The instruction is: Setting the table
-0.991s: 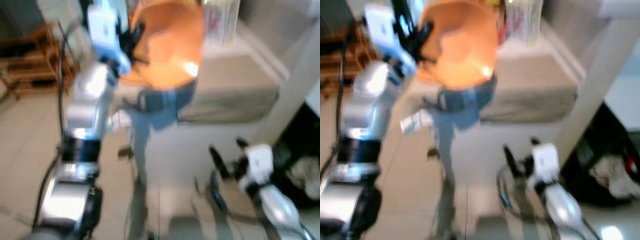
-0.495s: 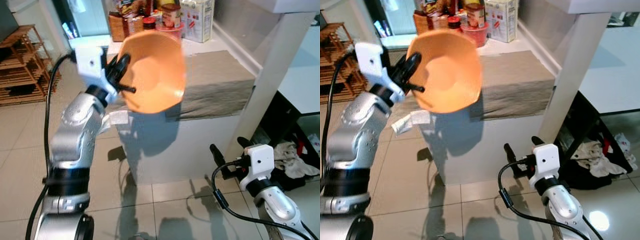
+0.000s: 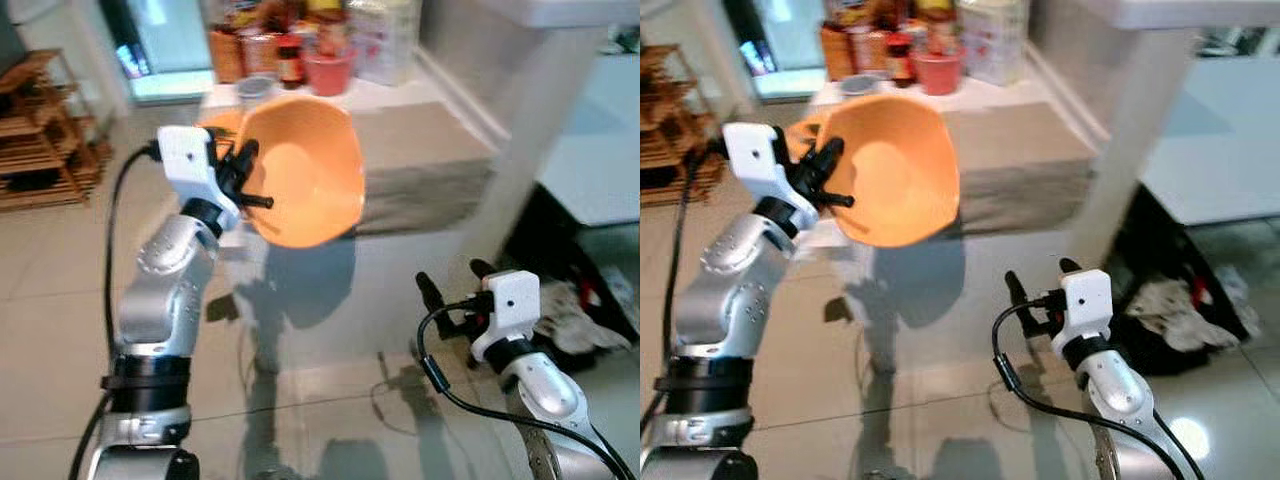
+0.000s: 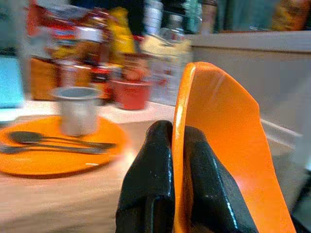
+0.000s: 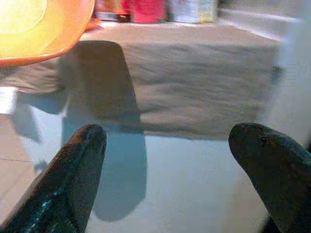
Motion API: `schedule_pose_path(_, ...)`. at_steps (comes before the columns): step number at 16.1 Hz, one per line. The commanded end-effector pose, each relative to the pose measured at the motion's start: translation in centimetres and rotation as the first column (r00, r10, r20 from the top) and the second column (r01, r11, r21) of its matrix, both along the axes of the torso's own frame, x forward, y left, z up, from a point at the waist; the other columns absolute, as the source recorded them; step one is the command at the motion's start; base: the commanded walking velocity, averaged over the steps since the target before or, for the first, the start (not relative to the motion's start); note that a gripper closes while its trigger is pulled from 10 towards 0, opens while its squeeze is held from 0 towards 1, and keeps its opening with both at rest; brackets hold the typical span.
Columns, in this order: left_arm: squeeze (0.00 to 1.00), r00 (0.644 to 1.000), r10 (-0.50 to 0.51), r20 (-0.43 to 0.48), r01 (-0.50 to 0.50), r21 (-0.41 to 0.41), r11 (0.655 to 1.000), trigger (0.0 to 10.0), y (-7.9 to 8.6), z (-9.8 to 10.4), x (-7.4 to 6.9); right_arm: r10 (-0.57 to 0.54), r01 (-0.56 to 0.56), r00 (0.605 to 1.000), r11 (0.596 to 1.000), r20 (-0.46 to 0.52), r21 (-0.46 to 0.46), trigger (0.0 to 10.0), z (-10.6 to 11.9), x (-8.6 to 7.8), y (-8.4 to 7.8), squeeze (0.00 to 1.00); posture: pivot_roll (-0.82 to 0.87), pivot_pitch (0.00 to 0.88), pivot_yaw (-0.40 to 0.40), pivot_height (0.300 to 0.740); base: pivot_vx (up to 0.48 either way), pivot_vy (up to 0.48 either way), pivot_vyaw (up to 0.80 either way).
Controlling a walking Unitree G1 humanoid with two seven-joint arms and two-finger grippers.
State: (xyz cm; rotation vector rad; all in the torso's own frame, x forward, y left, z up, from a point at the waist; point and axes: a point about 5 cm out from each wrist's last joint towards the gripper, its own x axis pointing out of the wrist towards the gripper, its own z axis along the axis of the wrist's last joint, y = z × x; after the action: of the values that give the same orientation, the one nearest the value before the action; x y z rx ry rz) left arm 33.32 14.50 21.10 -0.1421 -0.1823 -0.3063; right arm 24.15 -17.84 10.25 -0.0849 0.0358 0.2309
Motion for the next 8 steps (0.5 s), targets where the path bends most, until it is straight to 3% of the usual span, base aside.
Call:
schedule_pose_path(1, 0.00, 0.999, -0.021, 0.031, 0.021, -0.005, 1.000, 0.0, -0.7, 0.6, -0.2, -0.026, 0.026, 1.000, 1.000, -0.003, -0.007, 10.0, 0.1, 0.1, -0.6, 0.00, -0.02, 0.000, 0.053, 0.740, 0.000, -0.446, 0.00)
schedule_pose_path(2, 0.00, 0.999, -0.021, 0.030, 0.022, -0.007, 1.000, 0.0, -0.7, 0.6, -0.3, -0.027, 0.027, 1.000, 1.000, -0.003, -0.008, 10.0, 0.1, 0.1, -0.7, 0.00, -0.02, 0.000, 0.053, 0.740, 0.000, -0.446, 0.00)
schedule_pose_path(6, 0.00, 1.000, -0.011, -0.009, 0.012, 0.028, 1.000, 0.0, -0.6, -0.5, -0.3, -0.034, 0.034, 0.999, 0.999, -0.007, -0.018, 10.0, 0.2, -0.1, -1.3, 0.00, -0.02, 0.000, 0.055, 0.740, 0.321, -0.350, 0.00)
schedule_pose_path(8, 0.00, 0.998, -0.009, -0.064, 0.012, 0.054, 0.998, 0.0, -0.5, -1.5, -0.1, -0.031, 0.031, 1.000, 0.999, 0.000, -0.016, 10.0, 0.3, -0.1, -1.2, 0.00, -0.02, 0.000, 0.058, 0.740, 0.000, 0.000, 0.00)
